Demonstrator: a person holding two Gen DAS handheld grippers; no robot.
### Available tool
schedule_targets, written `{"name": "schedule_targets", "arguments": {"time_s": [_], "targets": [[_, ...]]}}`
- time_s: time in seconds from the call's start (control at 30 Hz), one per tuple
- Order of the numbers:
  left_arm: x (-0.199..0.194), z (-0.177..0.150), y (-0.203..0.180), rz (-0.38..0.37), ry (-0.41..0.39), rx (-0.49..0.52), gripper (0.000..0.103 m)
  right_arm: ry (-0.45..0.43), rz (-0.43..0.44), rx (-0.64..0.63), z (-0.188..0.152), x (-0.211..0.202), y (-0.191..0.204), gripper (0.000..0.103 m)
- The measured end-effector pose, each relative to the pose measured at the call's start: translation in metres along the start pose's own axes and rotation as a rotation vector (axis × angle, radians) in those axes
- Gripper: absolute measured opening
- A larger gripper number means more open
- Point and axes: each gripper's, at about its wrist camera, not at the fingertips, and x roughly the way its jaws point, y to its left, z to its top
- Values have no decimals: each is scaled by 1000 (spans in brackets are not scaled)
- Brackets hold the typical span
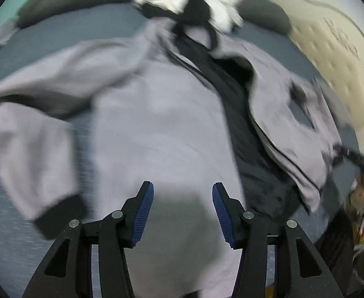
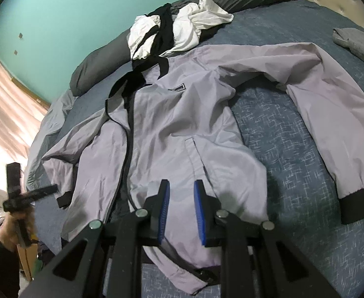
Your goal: Fold clothes
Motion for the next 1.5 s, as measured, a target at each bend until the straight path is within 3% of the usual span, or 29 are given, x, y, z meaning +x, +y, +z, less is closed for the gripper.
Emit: {"name": "schedule_targets", "arguments": {"time_s": [0.13,0.2,0.63,0.67,0.77,0.87,1.03,1.2,1.27,1.33,1.5], "targets": [[37,-10,-45,4,62,68,59,-9,8,17,-3,-8,-9,21],[55,-15,-66,11,92,104,61,-9,9,33,-4,-8,-14,29],[91,-25,-95,128,128,229,62,3,39,53,-19,14,-15,32],[94,-26,-97,137,131,238,59,4,39,51,-19,14,-15,32],[101,-28,-104,163,138,266,32,5,36,51,-19,15,-16,32],[97,-28,-101,177,120,284,16,8,29,57,-19,15,-20,33],[76,-20,-86,130,66,240,8,16,26,51,-21,16,-18,33],[35,3,-63,33,-35,116,7,57,38,-4,-20,22,-3,33],[31,10,-64,6,-57,96,7,99,45,-64,-20,28,8,39],[26,17,-64,-21,-80,77,7,137,47,-122,-20,33,19,52],[15,35,-66,-89,-136,29,7,178,68,-180,-22,43,36,54]]}}
